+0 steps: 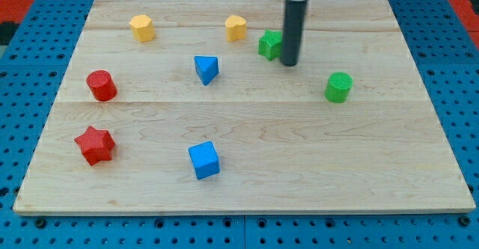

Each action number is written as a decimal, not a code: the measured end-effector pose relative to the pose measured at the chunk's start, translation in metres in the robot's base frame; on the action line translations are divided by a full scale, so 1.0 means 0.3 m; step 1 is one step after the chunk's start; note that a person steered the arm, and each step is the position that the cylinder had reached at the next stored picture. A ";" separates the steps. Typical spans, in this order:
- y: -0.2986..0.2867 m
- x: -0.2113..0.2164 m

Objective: Slightly push the green star towards bottom left

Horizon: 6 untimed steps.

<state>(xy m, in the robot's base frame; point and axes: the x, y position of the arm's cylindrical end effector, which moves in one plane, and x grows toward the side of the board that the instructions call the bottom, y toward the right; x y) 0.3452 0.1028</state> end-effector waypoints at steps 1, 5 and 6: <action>0.028 -0.105; -0.138 0.379; 0.043 0.384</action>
